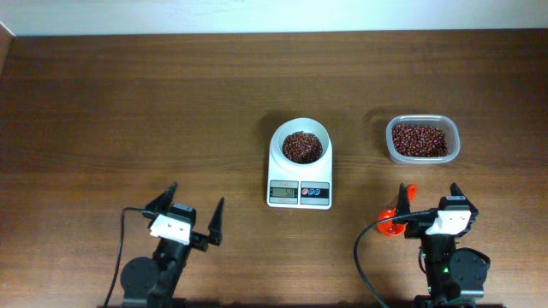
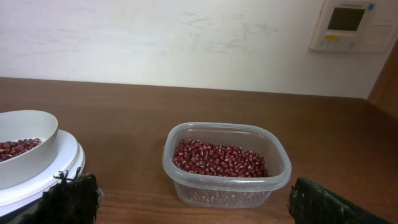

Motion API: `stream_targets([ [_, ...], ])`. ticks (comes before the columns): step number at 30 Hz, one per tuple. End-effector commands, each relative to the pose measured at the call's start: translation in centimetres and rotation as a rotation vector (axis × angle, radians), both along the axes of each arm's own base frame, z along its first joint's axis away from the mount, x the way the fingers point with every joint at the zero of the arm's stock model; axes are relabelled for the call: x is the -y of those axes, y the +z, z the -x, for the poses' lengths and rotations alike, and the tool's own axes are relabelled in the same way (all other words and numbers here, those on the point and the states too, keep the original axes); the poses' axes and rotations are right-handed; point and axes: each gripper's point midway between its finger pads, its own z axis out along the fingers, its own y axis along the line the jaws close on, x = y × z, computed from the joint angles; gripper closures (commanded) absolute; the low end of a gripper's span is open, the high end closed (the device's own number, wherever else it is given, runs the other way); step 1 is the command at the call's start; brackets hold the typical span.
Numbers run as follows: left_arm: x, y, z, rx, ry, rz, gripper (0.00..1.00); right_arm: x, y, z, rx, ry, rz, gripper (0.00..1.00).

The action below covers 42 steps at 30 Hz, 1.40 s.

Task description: Scoop and weigh 50g on scale

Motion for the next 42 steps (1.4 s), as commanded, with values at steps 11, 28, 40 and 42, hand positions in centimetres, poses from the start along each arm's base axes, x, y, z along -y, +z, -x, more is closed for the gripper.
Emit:
stream_targets([
  [11, -5.6, -2.4, -1.4, 0.012, 0.309, 0.012, 0.01, 0.3, -0.2, 0.0, -0.003, -0.015, -0.006, 0.01],
  [28, -5.1, -3.0, -1.4, -0.016, 0.272, 0.001, 0.01, 0.3, -0.2, 0.0, -0.003, -0.015, -0.006, 0.01],
  [40, -5.4, -3.1, -1.4, -0.013, 0.291, -0.025, 0.01, 0.3, -0.2, 0.0, -0.003, -0.015, -0.006, 0.01],
  [42, -5.4, -3.1, -1.4, -0.012, 0.291, -0.028, 0.01, 0.3, -0.2, 0.0, -0.003, -0.015, -0.006, 0.01],
])
